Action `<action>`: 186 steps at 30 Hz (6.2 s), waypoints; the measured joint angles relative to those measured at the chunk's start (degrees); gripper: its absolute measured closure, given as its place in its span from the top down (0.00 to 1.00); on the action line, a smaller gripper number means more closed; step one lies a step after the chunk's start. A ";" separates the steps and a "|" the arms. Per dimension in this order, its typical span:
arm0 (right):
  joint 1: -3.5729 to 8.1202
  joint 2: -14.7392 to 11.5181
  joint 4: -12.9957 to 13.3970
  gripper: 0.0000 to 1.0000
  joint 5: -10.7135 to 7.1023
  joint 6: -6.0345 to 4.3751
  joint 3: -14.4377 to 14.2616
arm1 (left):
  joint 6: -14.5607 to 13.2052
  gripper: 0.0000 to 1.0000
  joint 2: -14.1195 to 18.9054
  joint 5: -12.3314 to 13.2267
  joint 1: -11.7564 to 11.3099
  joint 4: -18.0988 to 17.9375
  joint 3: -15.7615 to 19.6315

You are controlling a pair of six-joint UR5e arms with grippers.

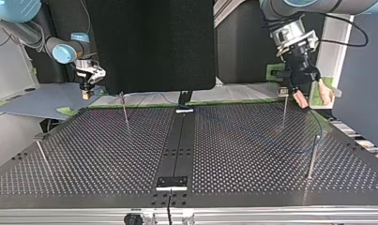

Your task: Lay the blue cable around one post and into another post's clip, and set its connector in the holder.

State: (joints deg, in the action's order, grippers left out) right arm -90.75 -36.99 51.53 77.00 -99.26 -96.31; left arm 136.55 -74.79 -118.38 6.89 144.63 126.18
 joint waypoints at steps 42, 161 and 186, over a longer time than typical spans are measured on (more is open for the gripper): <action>-0.44 0.10 -0.20 0.00 0.00 0.28 0.00 | 20.30 1.00 -6.40 9.80 -7.48 -10.08 1.51; 3.57 -3.96 -2.27 0.00 0.09 -2.08 -0.04 | 2.37 1.00 -22.67 10.22 -12.27 0.90 -21.28; 1.66 -15.86 -11.36 0.00 -0.49 -2.76 2.40 | 2.28 1.00 -22.69 10.79 -12.01 0.67 -21.26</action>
State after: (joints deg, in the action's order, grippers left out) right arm -89.09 -52.84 40.18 76.52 -102.02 -93.91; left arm 138.82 -97.48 -107.58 -5.11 145.30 104.92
